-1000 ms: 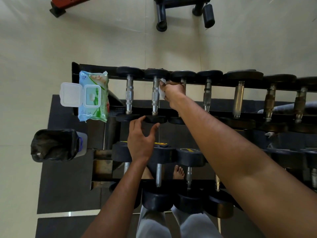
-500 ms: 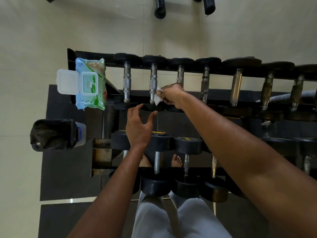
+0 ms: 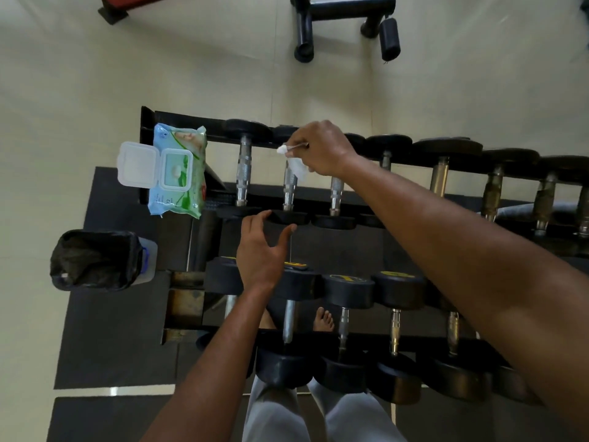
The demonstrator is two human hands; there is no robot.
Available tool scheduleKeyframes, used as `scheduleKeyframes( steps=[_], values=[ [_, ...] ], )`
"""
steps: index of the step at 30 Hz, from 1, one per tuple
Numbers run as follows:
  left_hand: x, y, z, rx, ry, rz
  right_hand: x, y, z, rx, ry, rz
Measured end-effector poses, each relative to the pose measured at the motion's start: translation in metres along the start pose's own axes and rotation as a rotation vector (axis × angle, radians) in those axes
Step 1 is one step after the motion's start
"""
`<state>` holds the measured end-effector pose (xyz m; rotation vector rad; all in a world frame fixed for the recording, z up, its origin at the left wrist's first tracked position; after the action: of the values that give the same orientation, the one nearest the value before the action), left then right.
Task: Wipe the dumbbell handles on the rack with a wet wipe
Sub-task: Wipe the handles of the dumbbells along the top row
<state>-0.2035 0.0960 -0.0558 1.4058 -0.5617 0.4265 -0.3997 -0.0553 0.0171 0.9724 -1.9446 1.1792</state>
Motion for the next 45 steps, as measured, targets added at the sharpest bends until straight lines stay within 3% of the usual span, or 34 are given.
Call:
scheduleKeyframes(
  steps=[4,7,17,29,32,35,40,45],
  values=[
    [-0.002,-0.004,-0.001,0.023,0.004,-0.022,-0.012,-0.018,0.005,0.192,0.066,-0.372],
    [-0.005,-0.005,-0.001,0.023,0.009,-0.024,-0.021,-0.024,0.007,0.218,0.106,-0.553],
    [-0.003,0.001,-0.002,0.033,0.013,-0.003,-0.028,-0.043,0.018,0.082,-0.15,-0.607],
    [-0.002,0.003,-0.003,0.048,0.013,0.001,-0.056,-0.036,-0.008,0.223,-0.398,-0.633],
    [-0.003,0.003,-0.004,0.047,0.016,-0.023,-0.062,-0.028,-0.017,0.207,-0.412,-0.547],
    [-0.009,0.003,-0.008,0.041,0.048,-0.05,-0.059,-0.01,-0.017,0.095,-0.419,-0.299],
    [-0.029,0.015,-0.022,0.065,0.142,-0.101,-0.043,0.045,-0.03,-0.178,-0.212,0.246],
    [-0.053,0.022,-0.025,0.147,0.246,-0.13,-0.048,0.073,-0.05,-0.205,-0.034,0.38]
  ],
)
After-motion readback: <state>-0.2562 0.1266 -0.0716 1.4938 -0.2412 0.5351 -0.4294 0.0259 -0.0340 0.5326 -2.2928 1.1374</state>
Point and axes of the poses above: each hand's wrist, its own z-axis towards the middle knuckle, its own x-axis out of the back of the hand, y = z × x, the point moved 4 cm from there along z, towards the middle knuckle, and after that the axes turned 14 degrees about -x, right-handed, at the moved point
